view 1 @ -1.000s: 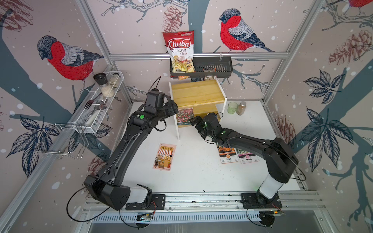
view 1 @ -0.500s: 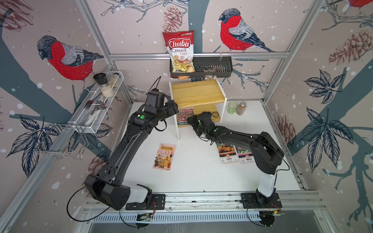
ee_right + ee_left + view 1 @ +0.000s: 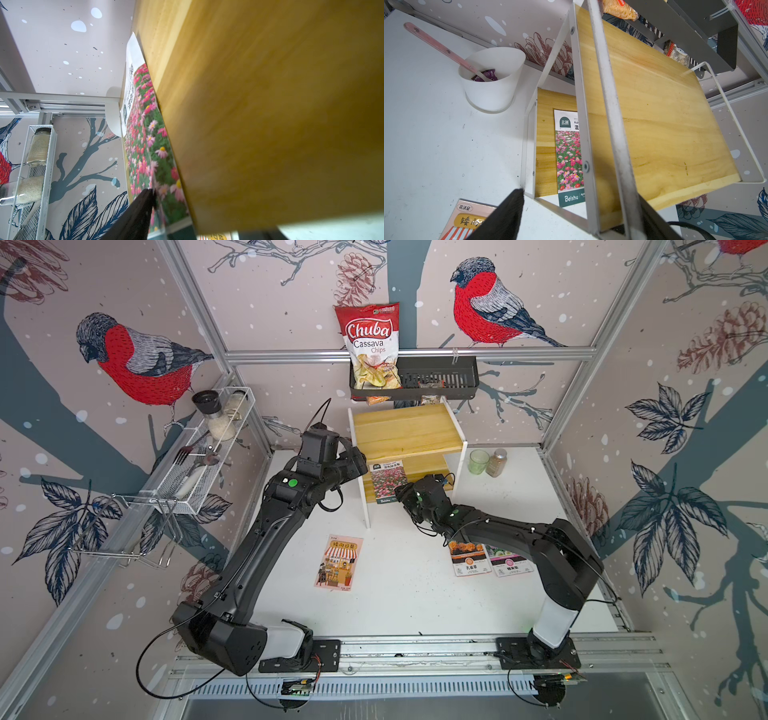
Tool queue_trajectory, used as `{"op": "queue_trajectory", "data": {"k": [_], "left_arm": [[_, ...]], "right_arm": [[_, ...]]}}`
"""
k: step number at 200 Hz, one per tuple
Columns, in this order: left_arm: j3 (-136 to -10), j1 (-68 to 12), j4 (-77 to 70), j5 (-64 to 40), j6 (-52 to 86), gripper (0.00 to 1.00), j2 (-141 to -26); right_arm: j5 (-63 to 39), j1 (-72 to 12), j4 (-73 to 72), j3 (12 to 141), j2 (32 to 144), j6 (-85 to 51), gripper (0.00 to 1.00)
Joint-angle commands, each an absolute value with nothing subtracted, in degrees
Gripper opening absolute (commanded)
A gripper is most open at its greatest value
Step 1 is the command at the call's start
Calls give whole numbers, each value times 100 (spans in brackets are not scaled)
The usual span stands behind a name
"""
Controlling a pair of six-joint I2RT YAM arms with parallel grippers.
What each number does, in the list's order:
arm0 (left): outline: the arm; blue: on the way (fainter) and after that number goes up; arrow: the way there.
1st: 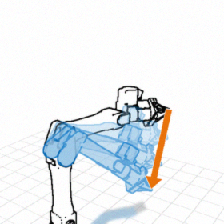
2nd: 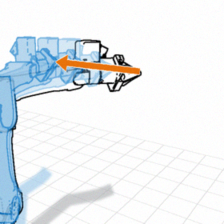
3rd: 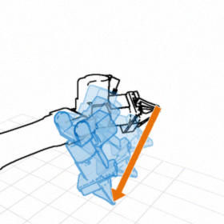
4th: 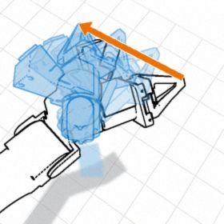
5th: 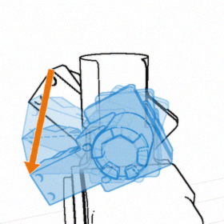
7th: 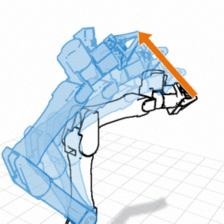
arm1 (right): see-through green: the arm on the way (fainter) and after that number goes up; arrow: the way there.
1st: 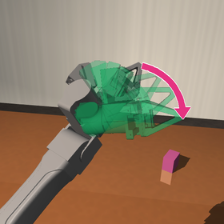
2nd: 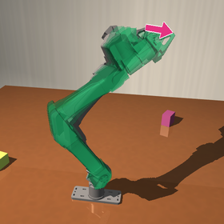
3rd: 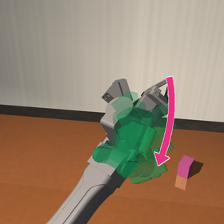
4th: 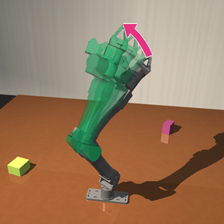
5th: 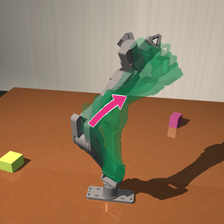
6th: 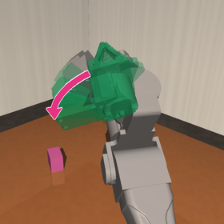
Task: Take the seed bag off the shelf
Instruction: Pick up the seed packet from the shelf.
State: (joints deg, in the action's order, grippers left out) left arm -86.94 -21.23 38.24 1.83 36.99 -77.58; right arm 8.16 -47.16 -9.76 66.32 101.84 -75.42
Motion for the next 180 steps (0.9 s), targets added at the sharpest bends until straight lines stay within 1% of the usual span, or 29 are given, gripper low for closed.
{"op": "queue_trajectory", "data": {"k": [1, 32, 59, 124, 137, 167, 180], "left_arm": [[-8657, -2136, 4089, 316, 3566, 78, -7743], [-8675, -2136, 4099, 292, 3552, 78, -7748], [-8679, -2131, 4105, 292, 3541, 78, -7744], [-8612, -2132, 4131, 308, 3499, 79, -7683], [-8602, -2127, 4133, 316, 3494, 79, -7673], [-8612, -2129, 4139, 322, 3497, 79, -7673], [-8634, -2127, 4132, 318, 3497, 79, -7681]], "right_arm": [[986, -4681, -609, 6524, 10105, -7603, 59], [924, -4658, -697, 6593, 10076, -7504, 45], [897, -4667, -678, 6644, 10017, -7461, 37], [826, -4664, -754, 6331, 9738, -7596, 29], [809, -4670, -745, 6304, 9700, -7602, 26], [777, -4676, -773, 6301, 9633, -7603, 24], [762, -4685, -774, 6324, 9620, -7586, 21]]}}
